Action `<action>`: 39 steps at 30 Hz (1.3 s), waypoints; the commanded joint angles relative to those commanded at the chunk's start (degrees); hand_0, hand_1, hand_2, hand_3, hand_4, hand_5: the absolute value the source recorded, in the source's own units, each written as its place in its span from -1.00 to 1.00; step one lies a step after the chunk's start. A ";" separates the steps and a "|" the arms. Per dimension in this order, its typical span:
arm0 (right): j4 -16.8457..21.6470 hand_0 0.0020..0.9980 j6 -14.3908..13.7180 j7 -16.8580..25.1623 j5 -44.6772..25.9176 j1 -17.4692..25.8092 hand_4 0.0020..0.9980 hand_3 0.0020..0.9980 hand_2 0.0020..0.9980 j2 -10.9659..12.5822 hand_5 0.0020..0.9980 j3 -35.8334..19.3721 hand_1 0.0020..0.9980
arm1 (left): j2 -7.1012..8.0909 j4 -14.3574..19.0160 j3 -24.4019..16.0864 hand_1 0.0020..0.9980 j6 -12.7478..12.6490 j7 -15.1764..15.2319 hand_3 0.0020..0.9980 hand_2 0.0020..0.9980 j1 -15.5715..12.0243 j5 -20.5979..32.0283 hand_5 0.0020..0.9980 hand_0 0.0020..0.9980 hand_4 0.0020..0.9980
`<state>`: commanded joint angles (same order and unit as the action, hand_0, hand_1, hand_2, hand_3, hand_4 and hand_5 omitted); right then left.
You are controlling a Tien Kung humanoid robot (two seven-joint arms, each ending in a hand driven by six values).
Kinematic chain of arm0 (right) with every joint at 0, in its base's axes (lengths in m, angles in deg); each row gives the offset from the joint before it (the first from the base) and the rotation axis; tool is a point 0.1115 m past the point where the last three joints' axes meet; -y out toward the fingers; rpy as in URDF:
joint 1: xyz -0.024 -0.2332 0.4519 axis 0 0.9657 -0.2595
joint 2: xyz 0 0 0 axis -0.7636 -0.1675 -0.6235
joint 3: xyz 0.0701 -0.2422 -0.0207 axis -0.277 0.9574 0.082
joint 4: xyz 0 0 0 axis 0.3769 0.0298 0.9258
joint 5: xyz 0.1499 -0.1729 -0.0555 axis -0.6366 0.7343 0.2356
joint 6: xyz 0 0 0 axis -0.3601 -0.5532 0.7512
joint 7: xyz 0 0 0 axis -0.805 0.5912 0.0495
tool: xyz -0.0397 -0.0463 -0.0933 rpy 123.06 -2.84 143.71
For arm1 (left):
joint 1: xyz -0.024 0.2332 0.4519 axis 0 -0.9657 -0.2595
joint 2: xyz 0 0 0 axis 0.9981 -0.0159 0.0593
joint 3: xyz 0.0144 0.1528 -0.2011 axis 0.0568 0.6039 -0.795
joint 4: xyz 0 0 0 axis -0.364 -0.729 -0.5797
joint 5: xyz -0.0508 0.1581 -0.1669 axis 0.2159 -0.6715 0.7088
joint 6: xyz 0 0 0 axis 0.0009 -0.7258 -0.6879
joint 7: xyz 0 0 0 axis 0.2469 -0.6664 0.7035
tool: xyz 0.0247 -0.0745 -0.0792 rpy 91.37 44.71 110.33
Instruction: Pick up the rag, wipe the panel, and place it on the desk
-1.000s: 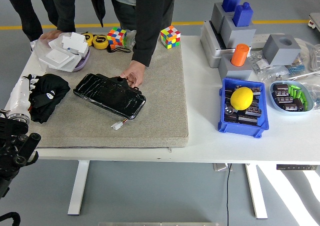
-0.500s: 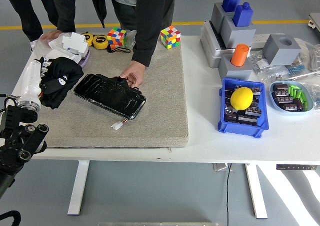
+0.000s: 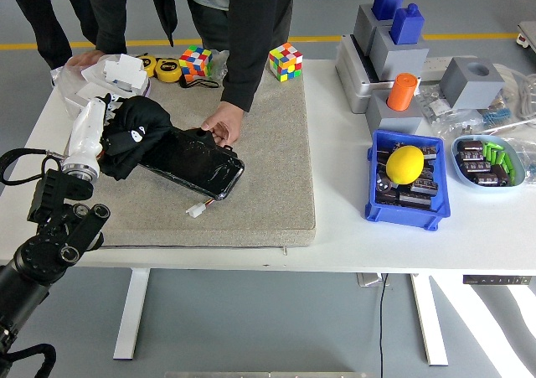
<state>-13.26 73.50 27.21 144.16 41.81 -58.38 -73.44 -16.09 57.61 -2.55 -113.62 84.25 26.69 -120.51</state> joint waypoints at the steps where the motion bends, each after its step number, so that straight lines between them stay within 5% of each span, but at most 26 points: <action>1: 0.01 0.06 0.01 0.00 -0.03 -0.01 0.74 0.04 -0.02 -0.01 -0.31 0.03 0.10 | -0.06 -0.22 0.15 -0.46 0.06 -0.10 0.14 -0.33 0.15 -0.10 -1.00 -0.53 0.18; 15: 0.29 0.06 0.05 -0.02 -0.69 -0.09 0.74 0.04 -0.02 0.06 -0.31 0.65 0.10 | -0.09 -1.04 1.80 -0.46 0.71 -1.37 0.14 -0.34 0.91 -0.20 -1.00 -0.52 0.18; 39: 0.85 0.06 0.08 -0.04 -1.75 -0.16 0.74 0.04 -0.02 0.10 -0.31 1.87 0.10 | 2.43 9.98 17.29 -0.46 1.42 -3.86 0.14 -0.34 -1.89 5.94 -1.00 -0.53 0.20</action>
<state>-12.40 73.58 27.17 142.41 41.65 -58.28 -71.57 -13.65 67.59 14.74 -112.20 80.38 24.80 -114.57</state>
